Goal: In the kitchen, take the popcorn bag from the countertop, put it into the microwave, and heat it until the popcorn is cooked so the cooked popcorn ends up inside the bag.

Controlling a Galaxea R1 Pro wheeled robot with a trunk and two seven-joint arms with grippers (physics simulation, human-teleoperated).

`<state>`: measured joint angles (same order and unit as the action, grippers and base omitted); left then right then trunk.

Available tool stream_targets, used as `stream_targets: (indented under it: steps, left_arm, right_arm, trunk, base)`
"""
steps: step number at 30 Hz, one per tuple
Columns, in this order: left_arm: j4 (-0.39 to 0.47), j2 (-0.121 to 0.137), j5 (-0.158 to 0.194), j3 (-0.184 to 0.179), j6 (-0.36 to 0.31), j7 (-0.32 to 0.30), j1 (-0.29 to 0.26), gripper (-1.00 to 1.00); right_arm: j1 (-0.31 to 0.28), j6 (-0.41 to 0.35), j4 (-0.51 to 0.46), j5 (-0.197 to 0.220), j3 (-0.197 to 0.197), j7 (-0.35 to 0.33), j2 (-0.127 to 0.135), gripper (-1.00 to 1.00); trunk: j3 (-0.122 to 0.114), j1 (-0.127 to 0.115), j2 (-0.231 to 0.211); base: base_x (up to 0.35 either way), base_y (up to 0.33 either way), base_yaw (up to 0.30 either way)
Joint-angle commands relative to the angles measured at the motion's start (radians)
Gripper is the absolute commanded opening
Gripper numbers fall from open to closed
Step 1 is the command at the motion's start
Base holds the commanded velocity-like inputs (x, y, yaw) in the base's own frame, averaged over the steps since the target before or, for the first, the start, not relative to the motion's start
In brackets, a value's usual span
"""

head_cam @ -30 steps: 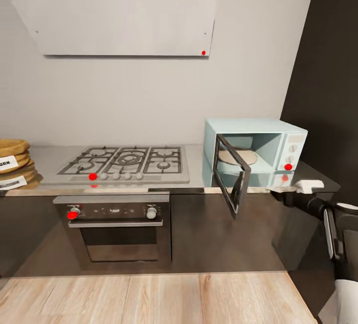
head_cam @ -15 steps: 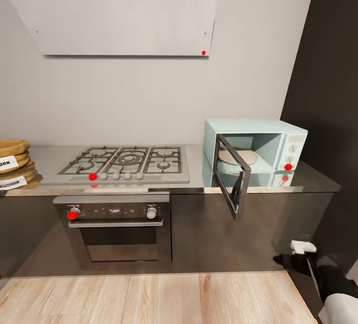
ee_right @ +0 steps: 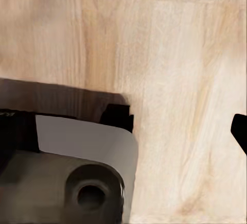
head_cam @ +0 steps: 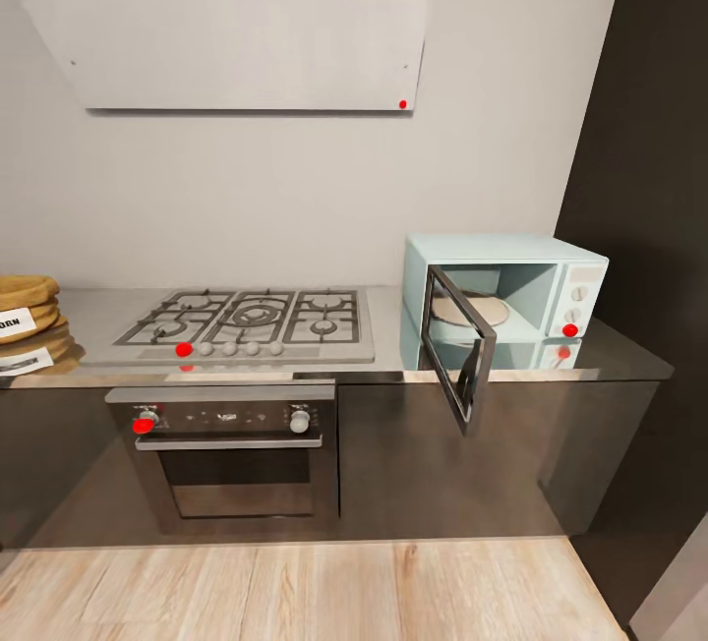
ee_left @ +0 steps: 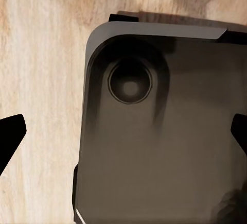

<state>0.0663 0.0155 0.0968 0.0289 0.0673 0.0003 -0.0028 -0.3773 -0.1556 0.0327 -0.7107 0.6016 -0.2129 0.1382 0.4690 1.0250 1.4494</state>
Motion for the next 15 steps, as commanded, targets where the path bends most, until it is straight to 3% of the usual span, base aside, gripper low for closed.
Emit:
stream_targets:
  steps: [1,4,7,15]
  left_arm:
    - [0.0,0.0,0.009,0.002,0.002,0.0,0.0,1.0]
    - [0.0,0.0,0.009,0.002,0.002,0.0,0.0,1.0]
    - [0.0,0.0,0.009,0.002,0.002,0.0,0.0,1.0]
    - [-0.002,0.0,0.01,0.002,0.002,0.001,0.0,1.0]
  right_arm:
    - [0.026,0.047,-0.003,-0.007,0.009,0.013,-0.018,1.0]
    - [0.078,0.136,-0.001,-0.005,0.009,0.082,-0.038,1.0]
    - [0.167,0.259,0.0,-0.006,0.01,0.193,-0.063,1.0]
    - [0.192,0.271,0.001,0.003,0.013,0.232,-0.088,1.0]
  trunk:
    - [0.001,0.0,0.0]
    - [0.001,0.0,0.0]
    - [0.001,0.0,0.0]
    - [0.0,0.0,0.0]
  base:
    - [0.0,0.0,0.0]
    - [0.0,0.0,0.0]
    - [0.0,0.0,0.0]
    - [0.0,0.0,0.023]
